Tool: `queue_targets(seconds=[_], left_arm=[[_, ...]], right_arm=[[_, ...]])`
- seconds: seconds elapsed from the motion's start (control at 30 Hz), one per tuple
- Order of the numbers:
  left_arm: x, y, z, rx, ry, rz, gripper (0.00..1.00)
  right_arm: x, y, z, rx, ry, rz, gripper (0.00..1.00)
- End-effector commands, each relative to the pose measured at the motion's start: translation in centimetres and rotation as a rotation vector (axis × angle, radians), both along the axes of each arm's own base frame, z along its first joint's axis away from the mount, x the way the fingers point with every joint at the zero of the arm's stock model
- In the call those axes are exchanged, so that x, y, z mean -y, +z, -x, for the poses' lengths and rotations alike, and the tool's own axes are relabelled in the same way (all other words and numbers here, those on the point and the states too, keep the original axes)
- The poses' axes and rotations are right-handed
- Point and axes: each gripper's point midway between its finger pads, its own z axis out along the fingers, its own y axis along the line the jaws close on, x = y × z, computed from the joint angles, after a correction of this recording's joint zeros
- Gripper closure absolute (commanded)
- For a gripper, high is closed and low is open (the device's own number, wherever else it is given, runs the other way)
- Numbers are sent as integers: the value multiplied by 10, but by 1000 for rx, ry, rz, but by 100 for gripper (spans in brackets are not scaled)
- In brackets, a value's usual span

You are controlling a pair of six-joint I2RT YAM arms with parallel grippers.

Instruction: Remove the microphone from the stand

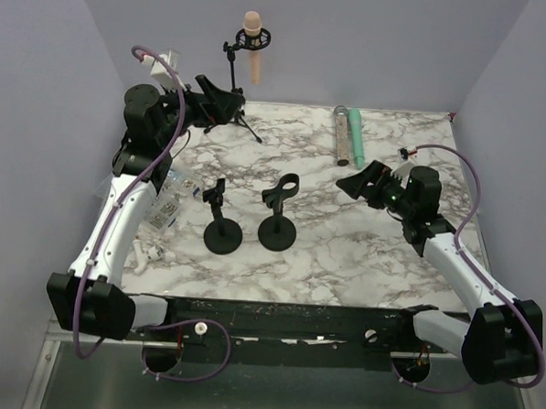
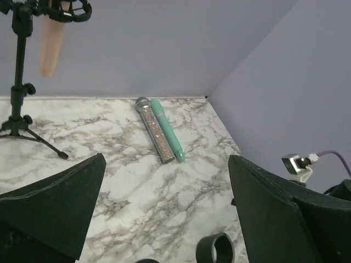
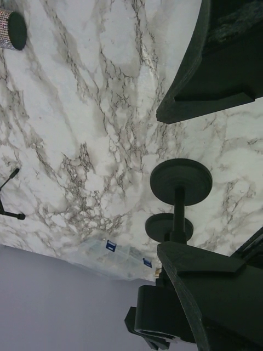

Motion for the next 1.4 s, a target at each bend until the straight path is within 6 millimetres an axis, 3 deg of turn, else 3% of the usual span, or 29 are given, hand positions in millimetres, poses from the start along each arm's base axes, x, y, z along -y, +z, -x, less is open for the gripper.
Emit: queue_targets(seconds=[0.0, 0.37, 0.6, 0.73, 0.83, 1.07, 1.17, 1.37], left_arm=[[-13, 35, -45, 192, 92, -115, 2], [9, 35, -155, 136, 2, -216, 8], [0, 29, -216, 209, 76, -351, 8], [-6, 35, -231, 305, 131, -385, 5], [-10, 29, -238, 312, 156, -408, 2], [-36, -29, -256, 132, 161, -262, 2], [-33, -53, -257, 105, 60, -239, 2], [-22, -77, -260, 175, -64, -205, 5]], right_arm=[[-8, -2, 18, -37, 64, -34, 2], [-7, 3, 32, -50, 108, 18, 2], [3, 7, 28, -58, 45, 58, 2], [10, 7, 22, -60, 20, 106, 2], [11, -1, 16, -93, 17, 131, 2], [7, -7, 1, -122, 26, 129, 3], [7, -7, 1, -115, 23, 132, 3], [8, -17, 4, -134, 24, 136, 3]])
